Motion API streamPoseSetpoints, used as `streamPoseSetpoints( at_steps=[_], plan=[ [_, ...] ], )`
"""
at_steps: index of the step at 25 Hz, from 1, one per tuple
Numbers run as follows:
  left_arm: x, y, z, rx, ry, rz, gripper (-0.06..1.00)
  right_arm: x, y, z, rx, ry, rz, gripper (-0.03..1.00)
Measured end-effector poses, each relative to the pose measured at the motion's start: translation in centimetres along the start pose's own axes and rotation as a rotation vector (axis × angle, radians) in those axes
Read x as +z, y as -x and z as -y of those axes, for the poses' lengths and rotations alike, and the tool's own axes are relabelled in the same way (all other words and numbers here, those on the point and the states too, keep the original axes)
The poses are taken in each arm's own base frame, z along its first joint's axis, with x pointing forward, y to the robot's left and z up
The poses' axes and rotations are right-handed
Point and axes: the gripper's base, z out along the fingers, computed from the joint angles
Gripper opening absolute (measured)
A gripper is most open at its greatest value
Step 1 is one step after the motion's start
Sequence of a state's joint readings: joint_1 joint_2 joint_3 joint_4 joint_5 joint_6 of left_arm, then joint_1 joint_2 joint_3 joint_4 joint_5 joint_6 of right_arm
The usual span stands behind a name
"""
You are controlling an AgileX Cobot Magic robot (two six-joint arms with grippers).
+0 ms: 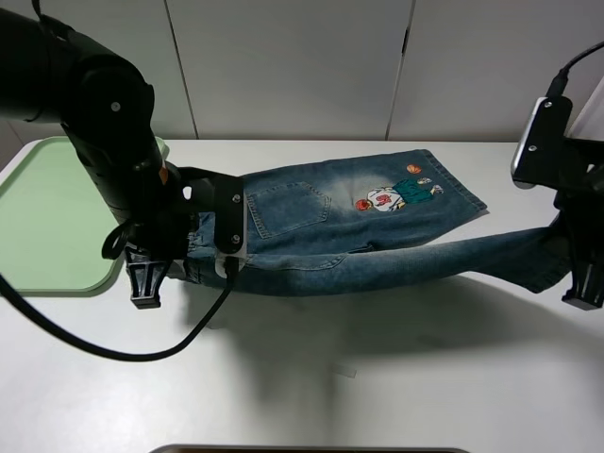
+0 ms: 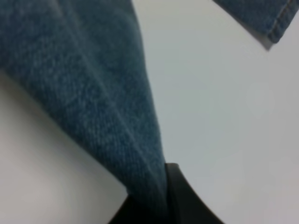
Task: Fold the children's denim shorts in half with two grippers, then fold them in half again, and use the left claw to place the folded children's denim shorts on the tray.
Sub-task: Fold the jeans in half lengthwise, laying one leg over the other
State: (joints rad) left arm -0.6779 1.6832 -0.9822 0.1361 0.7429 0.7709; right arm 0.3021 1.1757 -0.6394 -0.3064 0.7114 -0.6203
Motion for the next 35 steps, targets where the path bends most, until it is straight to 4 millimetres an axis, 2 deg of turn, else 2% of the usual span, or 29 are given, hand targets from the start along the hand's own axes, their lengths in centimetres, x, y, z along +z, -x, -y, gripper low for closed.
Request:
streamPoseSetpoints(
  at_steps=[12,17,25,29,35],
  plan=[
    [0.1,-1.2,-2.0,-0.220,0.119,0.014,0.02,3.9,6.2,6.0,-0.018,0.027,-0.031,-0.03],
    [0.1,-1.9,-3.0,-0.265,0.151,0.038,0.02,5.1,7.8,8.0,-0.042,0.012,-0.059,-0.03],
    [-0.1,-1.3,-3.8,-0.258,0.224,0.127,0.02,6.0,8.7,10.5,-0.038,-0.029,-0.074,-0.03],
    [-0.2,-0.9,-4.2,-0.252,0.267,0.183,0.02,6.5,8.3,11.9,-0.002,-0.045,-0.078,-0.03],
    [0.3,-1.1,-5.2,-0.313,0.305,0.240,0.02,7.7,8.1,12.2,-0.001,-0.024,-0.077,-0.03]
  ],
)
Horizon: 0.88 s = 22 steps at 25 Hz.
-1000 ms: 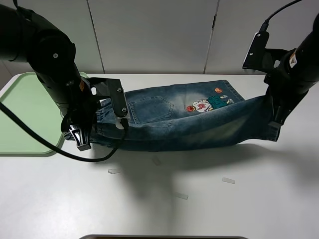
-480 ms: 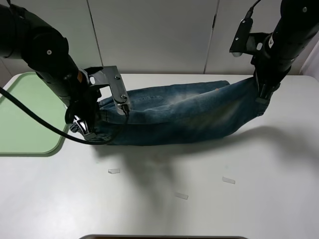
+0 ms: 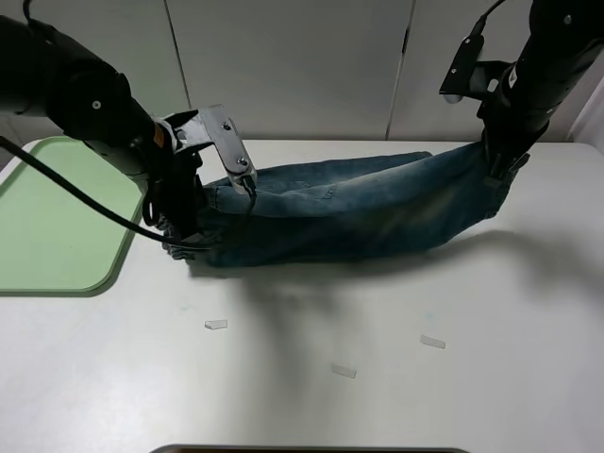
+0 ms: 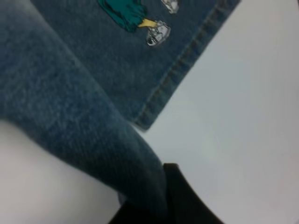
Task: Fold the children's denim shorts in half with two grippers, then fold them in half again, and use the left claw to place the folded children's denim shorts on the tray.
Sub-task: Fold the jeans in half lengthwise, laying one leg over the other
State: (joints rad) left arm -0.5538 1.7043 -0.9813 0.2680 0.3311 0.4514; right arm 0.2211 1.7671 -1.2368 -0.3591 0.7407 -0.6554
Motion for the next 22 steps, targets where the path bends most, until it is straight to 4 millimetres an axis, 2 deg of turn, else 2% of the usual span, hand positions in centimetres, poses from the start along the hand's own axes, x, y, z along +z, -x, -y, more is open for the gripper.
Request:
streamPoseSetpoints(
  at_steps=[10,16,22],
  plan=[
    [3.7,-1.9,-0.3,-0.074,-0.022,-0.045,0.02,1.9,0.6,-0.1,-0.020,0.003,0.012,-0.03],
    [4.5,-1.9,-1.8,-0.106,0.009,-0.029,0.02,4.3,1.2,-0.3,-0.062,0.009,0.000,-0.03],
    [4.6,-1.8,-2.3,-0.123,0.032,0.001,0.02,5.3,1.5,-0.3,-0.071,0.000,0.017,-0.03]
  ],
)
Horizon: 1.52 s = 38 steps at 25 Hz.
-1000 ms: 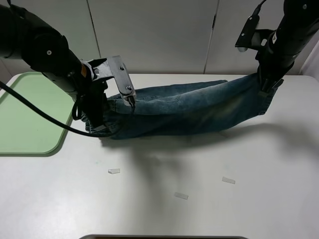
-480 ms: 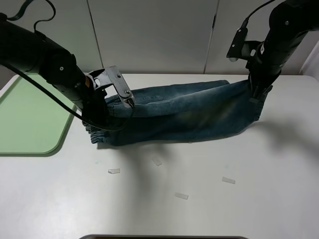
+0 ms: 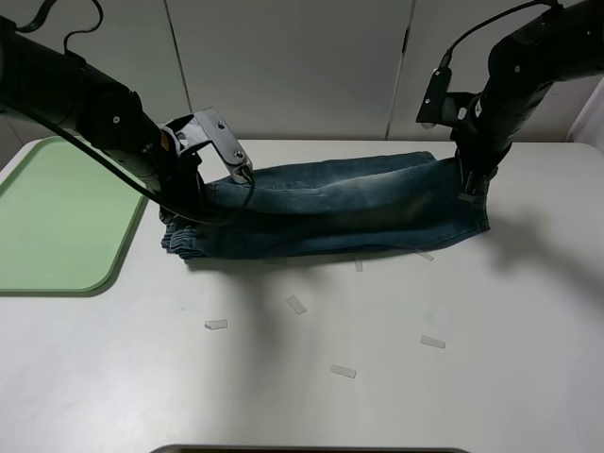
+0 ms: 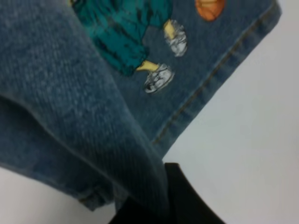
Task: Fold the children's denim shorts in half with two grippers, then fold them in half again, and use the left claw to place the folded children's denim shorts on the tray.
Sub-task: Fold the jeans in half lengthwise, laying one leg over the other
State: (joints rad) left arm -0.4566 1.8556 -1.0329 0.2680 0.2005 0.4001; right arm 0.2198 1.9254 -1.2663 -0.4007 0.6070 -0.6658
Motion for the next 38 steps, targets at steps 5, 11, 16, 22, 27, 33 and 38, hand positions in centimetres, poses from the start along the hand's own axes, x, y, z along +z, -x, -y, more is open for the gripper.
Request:
streamPoseSetpoints(
  at_steps=[5,11,16,22,27,33,38],
  plan=[
    [0.0,0.1,0.0,-0.003,0.004,0.010,0.02,0.4,0.2,0.6,0.010,-0.042,0.045,-0.03],
    [1.2,-0.5,0.5,-0.041,-0.018,-0.018,0.02,0.2,-1.0,2.9,0.093,-0.098,0.065,-0.03],
    [1.8,-0.3,0.5,-0.071,-0.012,0.006,0.02,0.4,-1.9,3.6,0.129,-0.113,0.072,-0.03],
    [1.8,-0.2,0.4,-0.073,-0.007,0.019,0.02,0.4,-1.8,3.9,0.135,-0.134,0.097,-0.03],
    [1.8,-0.5,0.0,-0.103,0.002,0.020,0.02,0.4,-1.4,4.2,0.149,-0.162,0.143,-0.03],
    [1.8,-0.9,-1.2,-0.149,0.037,0.055,0.02,0.5,-1.2,4.3,0.159,-0.170,0.164,-0.03],
    [1.8,-1.0,-1.7,-0.160,0.054,0.078,0.02,1.1,-1.2,4.1,0.157,-0.160,0.159,-0.03]
  ],
)
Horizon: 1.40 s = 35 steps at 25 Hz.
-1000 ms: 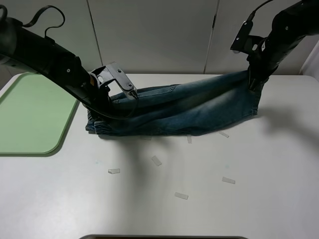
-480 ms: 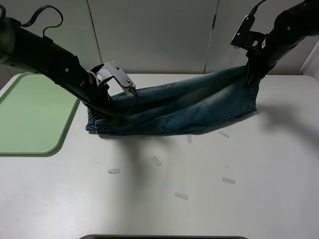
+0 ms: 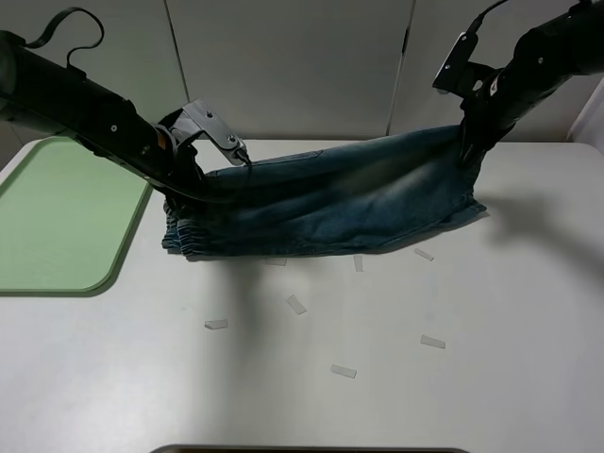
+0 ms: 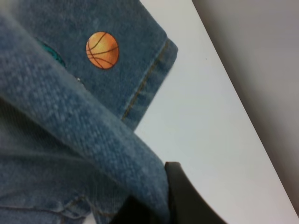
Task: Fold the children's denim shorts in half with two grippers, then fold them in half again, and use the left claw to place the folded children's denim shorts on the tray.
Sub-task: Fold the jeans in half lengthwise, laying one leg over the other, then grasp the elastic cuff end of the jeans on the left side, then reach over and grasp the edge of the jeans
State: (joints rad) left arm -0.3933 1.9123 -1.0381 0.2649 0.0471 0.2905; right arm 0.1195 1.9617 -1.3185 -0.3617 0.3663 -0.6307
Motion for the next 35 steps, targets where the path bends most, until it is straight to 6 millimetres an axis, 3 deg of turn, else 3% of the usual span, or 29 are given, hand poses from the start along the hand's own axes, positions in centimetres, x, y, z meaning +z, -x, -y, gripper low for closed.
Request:
streamPoseSetpoints(
  at_steps=[13,15,17,19,20,21,22,23,27,35],
  plan=[
    [0.0,0.1,-0.5,-0.010,0.021,0.040,0.05,0.5,0.0,-0.2,-0.002,0.000,0.007,-0.03],
    [0.0,0.1,-0.5,-0.010,0.021,0.040,0.15,0.5,0.0,-0.2,-0.002,-0.001,0.008,-0.03],
    [0.0,0.1,-0.6,-0.010,0.022,0.039,0.35,0.5,0.0,-0.1,-0.002,-0.002,0.009,-0.02],
    [0.0,0.1,-0.7,-0.014,0.025,0.043,0.62,0.5,-0.1,-0.1,0.001,-0.004,0.009,0.06],
    [0.0,0.1,-0.7,-0.014,0.025,0.043,0.62,0.5,-0.1,0.0,0.006,-0.003,0.009,0.15],
    [0.0,0.1,-0.7,-0.014,0.027,0.049,0.73,0.5,-0.3,0.0,0.012,-0.003,0.007,0.27],
    [0.0,0.1,-0.8,-0.015,0.030,0.053,0.77,0.5,-0.2,0.2,0.023,-0.012,0.017,0.54],
    [0.0,0.2,-0.9,-0.015,0.033,0.063,0.86,0.5,-0.2,0.3,0.039,-0.019,0.027,0.60],
    [0.0,0.6,-1.0,-0.015,0.047,0.107,0.98,0.5,0.0,0.4,0.082,-0.029,0.045,0.68],
    [-0.1,0.7,-1.1,-0.015,0.052,0.125,0.99,0.5,0.0,0.4,0.091,-0.028,0.045,0.69]
  ],
)
